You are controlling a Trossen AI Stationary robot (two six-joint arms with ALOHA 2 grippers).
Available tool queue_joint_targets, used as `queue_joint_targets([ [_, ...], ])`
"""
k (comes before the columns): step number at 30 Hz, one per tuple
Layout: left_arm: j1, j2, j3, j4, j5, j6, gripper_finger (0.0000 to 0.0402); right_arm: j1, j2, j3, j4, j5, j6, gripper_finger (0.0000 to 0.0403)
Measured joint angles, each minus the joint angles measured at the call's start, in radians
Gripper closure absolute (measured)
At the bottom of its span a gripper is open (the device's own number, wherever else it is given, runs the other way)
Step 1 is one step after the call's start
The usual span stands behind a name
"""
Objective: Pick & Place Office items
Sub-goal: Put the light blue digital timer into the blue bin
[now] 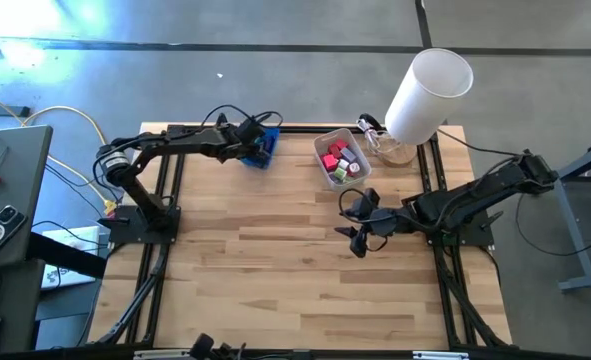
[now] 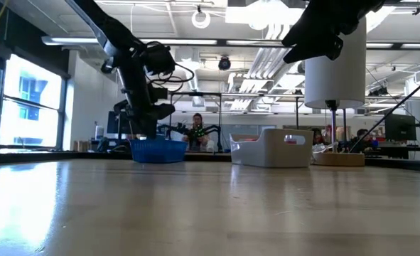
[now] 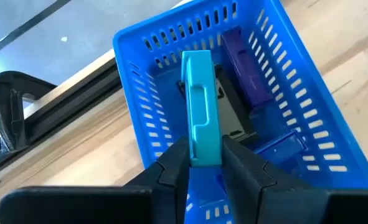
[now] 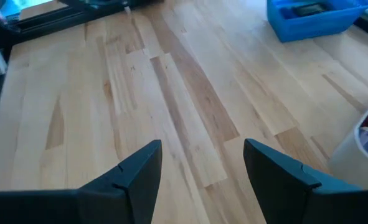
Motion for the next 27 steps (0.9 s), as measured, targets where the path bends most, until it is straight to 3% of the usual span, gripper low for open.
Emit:
queue_joint_targets([
  [27, -0.006, 0.000, 0.000, -0.023, 0.011, 0.009, 0.0321, 0.000, 0.000, 0.000, -0.008, 0.026, 0.023, 0.0188],
])
